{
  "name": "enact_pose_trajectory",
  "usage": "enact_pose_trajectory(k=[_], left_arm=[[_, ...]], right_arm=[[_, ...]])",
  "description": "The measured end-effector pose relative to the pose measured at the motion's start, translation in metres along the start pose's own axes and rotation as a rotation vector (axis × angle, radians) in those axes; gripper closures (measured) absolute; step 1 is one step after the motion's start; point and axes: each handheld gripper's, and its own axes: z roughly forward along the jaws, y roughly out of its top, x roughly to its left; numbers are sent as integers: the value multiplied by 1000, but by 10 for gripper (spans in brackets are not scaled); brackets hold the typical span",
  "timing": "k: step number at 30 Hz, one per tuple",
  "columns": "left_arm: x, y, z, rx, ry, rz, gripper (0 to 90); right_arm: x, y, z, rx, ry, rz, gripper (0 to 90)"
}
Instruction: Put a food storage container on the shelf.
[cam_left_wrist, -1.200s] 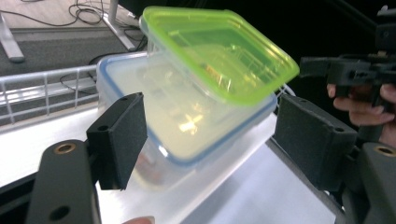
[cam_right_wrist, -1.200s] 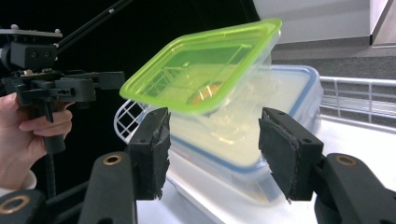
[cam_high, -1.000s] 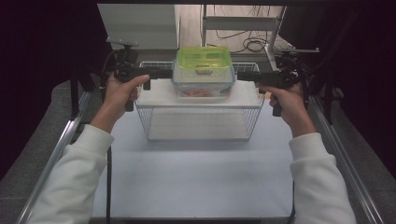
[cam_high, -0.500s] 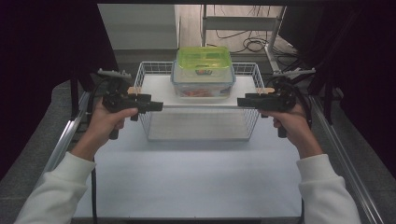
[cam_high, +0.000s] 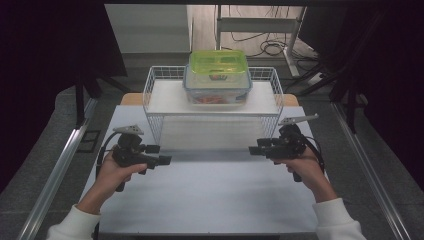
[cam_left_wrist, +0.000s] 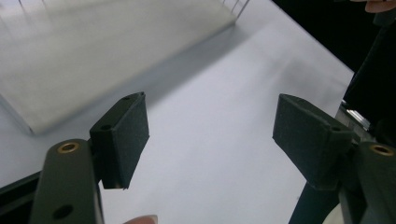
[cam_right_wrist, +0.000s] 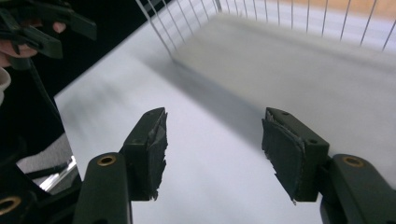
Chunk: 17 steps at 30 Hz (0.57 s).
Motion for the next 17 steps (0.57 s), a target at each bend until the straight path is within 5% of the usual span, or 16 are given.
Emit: enact_pose_trajectory(k=[8,17], left_arm=[[-2,-23,22,51,11,22,263],[-3,-28,26,49,10,21,262]], right_arm=[[-4,-37,24,88,-22,-5,392],[-2,-45,25,64,-16,-6,357]])
